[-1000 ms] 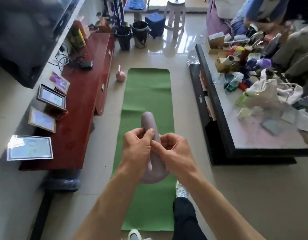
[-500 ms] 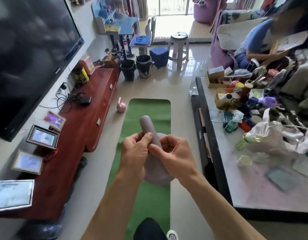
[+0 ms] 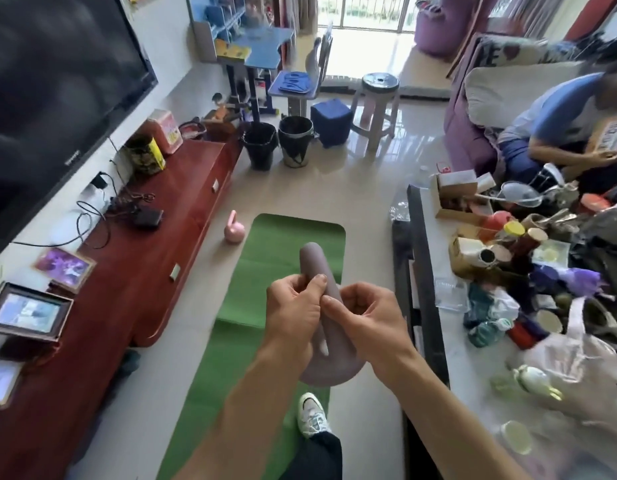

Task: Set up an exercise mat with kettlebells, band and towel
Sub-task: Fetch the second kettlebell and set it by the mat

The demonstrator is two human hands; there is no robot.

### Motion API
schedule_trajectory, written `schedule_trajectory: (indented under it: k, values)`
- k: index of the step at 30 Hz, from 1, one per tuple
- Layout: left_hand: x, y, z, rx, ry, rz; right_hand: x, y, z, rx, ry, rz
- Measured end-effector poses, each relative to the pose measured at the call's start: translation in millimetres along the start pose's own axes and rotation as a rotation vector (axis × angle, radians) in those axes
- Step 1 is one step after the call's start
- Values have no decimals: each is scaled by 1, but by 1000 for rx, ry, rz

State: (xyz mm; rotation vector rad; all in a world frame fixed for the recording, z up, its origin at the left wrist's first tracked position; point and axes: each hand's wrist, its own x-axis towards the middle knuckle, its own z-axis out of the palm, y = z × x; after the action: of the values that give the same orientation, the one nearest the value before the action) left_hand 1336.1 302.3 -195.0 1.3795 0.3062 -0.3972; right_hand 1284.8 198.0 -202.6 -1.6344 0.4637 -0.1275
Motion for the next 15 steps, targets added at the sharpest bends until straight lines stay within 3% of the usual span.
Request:
schedule_trajectory:
  k: [15]
  values:
    - [220, 138, 41, -41, 145, 121, 271, -82, 44, 10, -231, -85]
